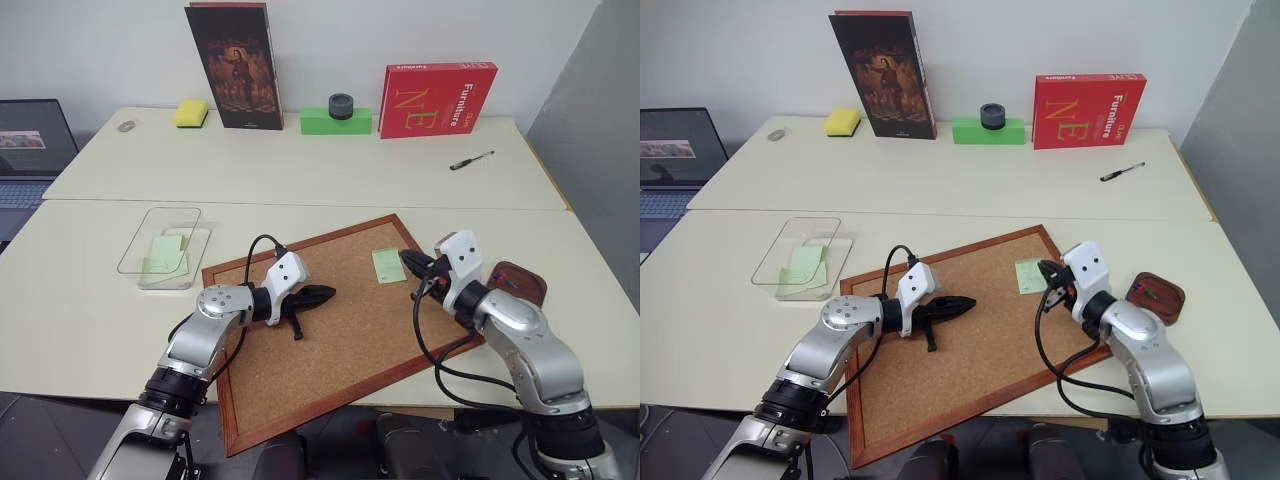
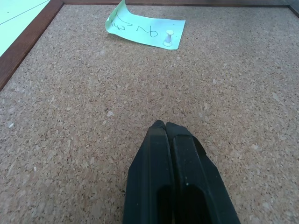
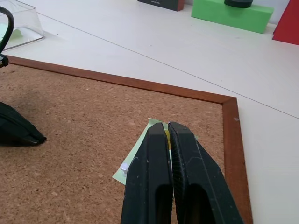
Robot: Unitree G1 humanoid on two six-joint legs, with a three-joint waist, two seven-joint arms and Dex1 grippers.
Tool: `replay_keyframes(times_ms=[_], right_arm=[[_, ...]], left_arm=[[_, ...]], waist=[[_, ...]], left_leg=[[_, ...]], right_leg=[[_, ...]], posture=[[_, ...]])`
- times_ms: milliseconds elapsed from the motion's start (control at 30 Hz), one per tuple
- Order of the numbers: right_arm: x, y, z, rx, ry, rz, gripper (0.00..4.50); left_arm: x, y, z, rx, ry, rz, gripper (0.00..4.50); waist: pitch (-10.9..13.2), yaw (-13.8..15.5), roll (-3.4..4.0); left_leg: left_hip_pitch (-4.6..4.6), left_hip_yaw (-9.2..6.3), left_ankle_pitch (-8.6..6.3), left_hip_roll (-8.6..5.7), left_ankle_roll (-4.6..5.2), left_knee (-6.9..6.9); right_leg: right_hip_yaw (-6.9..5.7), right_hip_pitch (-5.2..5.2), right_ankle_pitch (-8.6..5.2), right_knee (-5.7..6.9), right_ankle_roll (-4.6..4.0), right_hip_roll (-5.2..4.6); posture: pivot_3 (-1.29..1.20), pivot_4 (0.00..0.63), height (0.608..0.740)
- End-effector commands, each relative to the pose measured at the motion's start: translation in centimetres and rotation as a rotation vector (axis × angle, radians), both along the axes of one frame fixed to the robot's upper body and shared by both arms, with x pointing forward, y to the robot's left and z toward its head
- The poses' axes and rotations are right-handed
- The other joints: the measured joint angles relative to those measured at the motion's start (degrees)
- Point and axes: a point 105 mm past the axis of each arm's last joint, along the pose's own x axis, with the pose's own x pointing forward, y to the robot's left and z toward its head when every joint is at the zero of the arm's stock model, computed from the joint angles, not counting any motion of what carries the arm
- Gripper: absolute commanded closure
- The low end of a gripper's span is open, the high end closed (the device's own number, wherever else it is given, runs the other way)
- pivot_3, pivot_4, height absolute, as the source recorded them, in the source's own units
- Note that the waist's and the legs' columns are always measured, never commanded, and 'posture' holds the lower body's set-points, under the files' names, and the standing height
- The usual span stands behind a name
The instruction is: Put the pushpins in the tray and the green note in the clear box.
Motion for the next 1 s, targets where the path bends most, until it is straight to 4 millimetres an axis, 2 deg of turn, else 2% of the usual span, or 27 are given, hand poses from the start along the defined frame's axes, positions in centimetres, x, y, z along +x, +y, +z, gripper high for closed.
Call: replay_keyframes(times_ms=[33, 100, 233, 400, 533, 667, 900, 1000], right_arm=[[-0.5, -4.1, 0.9, -0.008, -0.015, -0.136, 4.41], [-0.9, -6.7, -0.1, -0.062, 0.024, -0.222, 4.41], [-1.5, -10.7, -1.2, -0.158, 0.072, -0.361, 4.41], [-2.1, -14.4, -2.1, -0.223, 0.117, -0.508, 4.41], [-2.4, -15.6, -2.6, -0.265, 0.136, -0.553, 4.41], [-2.6, -15.8, -3.1, -0.263, 0.159, -0.559, 4.41], [-2.5, -15.8, -3.3, -0.261, 0.175, -0.560, 3.22], [-2.4, -16.0, -3.0, -0.265, 0.160, -0.565, 2.53]], left_arm=[[-0.5, 0.7, -2.2, 0.065, 0.072, 0.019, 4.50], [-0.5, 0.7, -2.2, 0.064, 0.073, 0.019, 4.50], [-0.6, 0.7, -2.3, 0.064, 0.075, 0.017, 4.50], [-0.5, 0.5, -2.3, 0.063, 0.075, 0.010, 4.50], [-0.5, 0.5, -2.2, 0.063, 0.073, 0.007, 4.50], [-0.5, 0.5, -2.2, 0.063, 0.072, 0.007, 4.50], [-0.5, 0.5, -2.2, 0.063, 0.071, 0.009, 4.50], [-0.6, 0.5, -2.3, 0.063, 0.073, 0.010, 4.50]], waist=[[0.0, 0.0, -0.01], [0.0, 0.1, -0.01], [0.0, 0.0, -0.01], [0.0, -0.1, 0.03], [0.0, -0.1, 0.03], [0.0, 0.0, 0.03], [0.0, 0.0, 0.03], [0.0, 0.0, 0.03]], left_leg=[[0.00, 0.00, 0.00, 0.00, 0.00, 0.00], [-0.01, -0.01, 0.00, 0.00, 0.00, -0.01], [-0.01, 0.01, 0.00, -0.01, 0.00, -0.02], [0.05, 0.03, 0.00, 0.00, 0.00, 0.02], [0.05, 0.04, 0.00, 0.00, 0.00, 0.01], [0.03, 0.04, 0.00, -0.01, 0.00, 0.00], [0.04, 0.03, 0.00, -0.01, 0.00, 0.01], [0.03, 0.04, 0.00, -0.01, 0.00, 0.01]], right_leg=[[-0.01, 0.00, 0.00, 0.00, 0.00, 0.00], [-0.02, 0.00, 0.00, -0.01, 0.00, 0.00], [0.01, 0.00, -0.01, -0.02, -0.01, -0.01], [0.03, 0.02, -0.02, -0.01, -0.03, 0.00], [0.04, 0.02, -0.02, -0.01, -0.03, 0.00], [0.04, 0.02, -0.02, -0.01, -0.03, 0.00], [0.04, 0.02, -0.02, -0.01, -0.03, 0.00], [0.04, 0.02, -0.02, -0.02, -0.03, -0.01]], posture=[[0.00, 0.150, 0.740], [0.00, 0.150, 0.740], [0.00, 0.150, 0.740], [0.00, 0.150, 0.740], [0.00, 0.150, 0.740], [0.00, 0.150, 0.740], [0.00, 0.150, 0.740], [0.00, 0.150, 0.740]])
